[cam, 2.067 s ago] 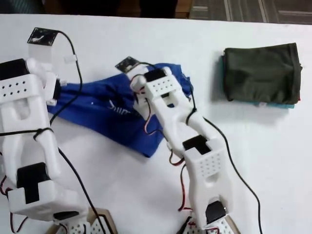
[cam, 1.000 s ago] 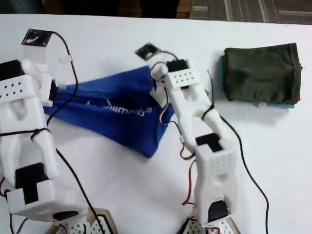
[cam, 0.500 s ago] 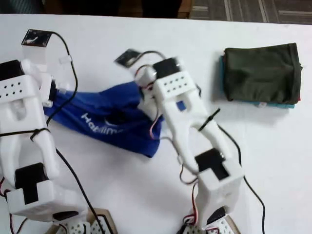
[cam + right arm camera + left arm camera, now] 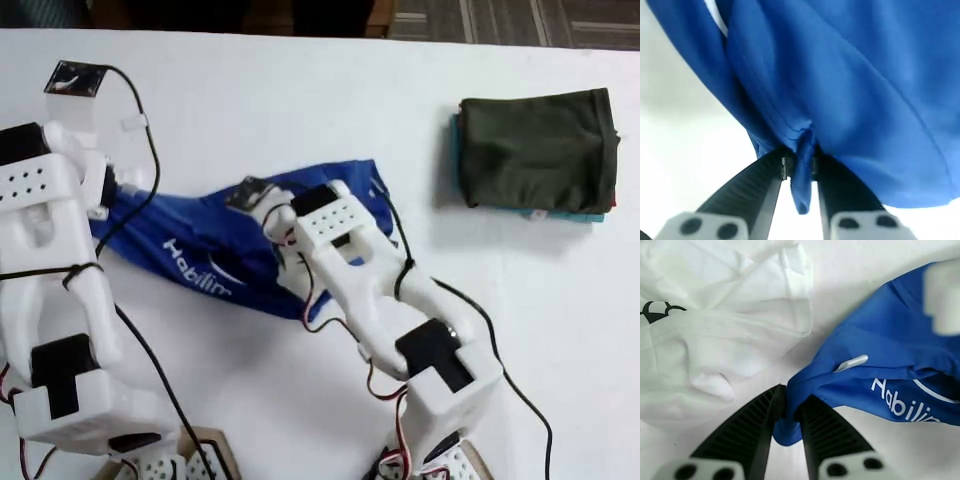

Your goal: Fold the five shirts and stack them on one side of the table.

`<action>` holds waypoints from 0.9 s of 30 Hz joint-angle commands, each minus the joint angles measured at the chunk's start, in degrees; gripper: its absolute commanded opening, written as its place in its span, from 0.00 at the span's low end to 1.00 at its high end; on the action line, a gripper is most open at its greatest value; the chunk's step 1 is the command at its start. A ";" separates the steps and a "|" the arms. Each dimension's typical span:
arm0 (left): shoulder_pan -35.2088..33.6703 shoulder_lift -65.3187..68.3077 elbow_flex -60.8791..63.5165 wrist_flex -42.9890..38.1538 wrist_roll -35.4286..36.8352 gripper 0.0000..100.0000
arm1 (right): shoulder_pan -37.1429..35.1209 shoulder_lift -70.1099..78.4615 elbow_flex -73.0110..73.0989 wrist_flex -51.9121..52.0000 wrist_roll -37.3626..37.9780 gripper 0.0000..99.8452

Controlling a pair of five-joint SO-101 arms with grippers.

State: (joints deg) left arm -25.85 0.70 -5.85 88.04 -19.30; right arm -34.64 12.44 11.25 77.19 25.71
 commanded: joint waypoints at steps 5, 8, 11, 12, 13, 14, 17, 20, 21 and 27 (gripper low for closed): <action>-0.62 -2.73 -0.31 1.32 -0.26 0.03 | 0.04 -6.11 0.26 3.21 -0.18 0.11; -0.62 -2.73 -0.31 1.32 -0.26 0.03 | 0.04 -9.89 0.35 4.18 0.00 0.11; -0.62 -2.73 -0.31 1.32 -0.26 0.03 | 0.57 -12.70 1.05 5.41 2.99 0.11; -0.62 -2.73 -0.31 1.32 -0.26 0.03 | 1.36 -13.32 1.49 5.58 3.52 0.11; -0.62 -2.73 -0.31 1.32 -0.26 0.03 | 2.42 -13.85 1.85 5.58 3.78 0.11; -0.70 -2.73 -0.31 1.32 -0.26 0.03 | 3.91 -14.20 2.20 5.58 4.04 0.11; -0.70 -2.73 -0.31 1.23 -0.26 0.03 | 7.69 -14.20 3.08 5.14 4.22 0.11; -0.70 -2.73 -0.31 0.97 -0.26 0.03 | 8.22 -14.20 4.57 4.79 3.96 0.11; -0.70 -2.73 -0.31 0.88 -0.35 0.03 | 7.78 -14.29 5.01 4.79 3.87 0.11; -0.62 -2.73 -0.31 0.88 -0.35 0.03 | 5.58 -14.29 5.45 2.95 3.69 0.11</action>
State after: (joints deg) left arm -26.02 0.70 -5.85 88.92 -19.30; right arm -28.84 1.36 16.97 81.76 29.58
